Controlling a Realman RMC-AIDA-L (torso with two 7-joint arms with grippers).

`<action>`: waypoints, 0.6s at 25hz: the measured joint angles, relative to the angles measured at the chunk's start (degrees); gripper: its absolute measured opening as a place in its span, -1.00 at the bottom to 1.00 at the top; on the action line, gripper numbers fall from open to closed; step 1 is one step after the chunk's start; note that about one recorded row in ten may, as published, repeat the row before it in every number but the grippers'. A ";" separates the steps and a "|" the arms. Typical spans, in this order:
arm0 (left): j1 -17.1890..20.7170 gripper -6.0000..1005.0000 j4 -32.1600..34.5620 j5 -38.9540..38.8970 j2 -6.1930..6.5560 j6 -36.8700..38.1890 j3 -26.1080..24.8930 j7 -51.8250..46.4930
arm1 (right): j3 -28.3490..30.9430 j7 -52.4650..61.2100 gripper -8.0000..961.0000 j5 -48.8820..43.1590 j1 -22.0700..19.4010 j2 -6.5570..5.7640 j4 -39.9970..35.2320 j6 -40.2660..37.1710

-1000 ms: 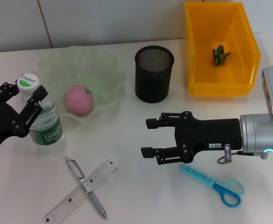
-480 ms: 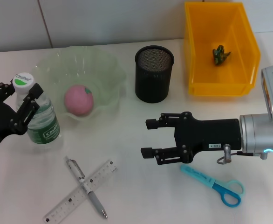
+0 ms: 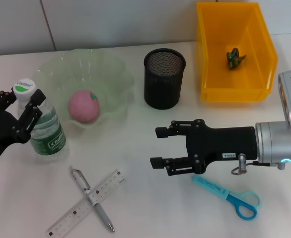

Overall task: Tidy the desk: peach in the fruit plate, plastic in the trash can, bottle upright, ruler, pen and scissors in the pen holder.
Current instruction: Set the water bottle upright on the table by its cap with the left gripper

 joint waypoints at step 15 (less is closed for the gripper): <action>-0.10 0.04 -0.41 0.00 -0.02 -0.82 0.00 0.00 | -0.19 0.00 0.61 -0.04 0.08 0.00 0.46 0.24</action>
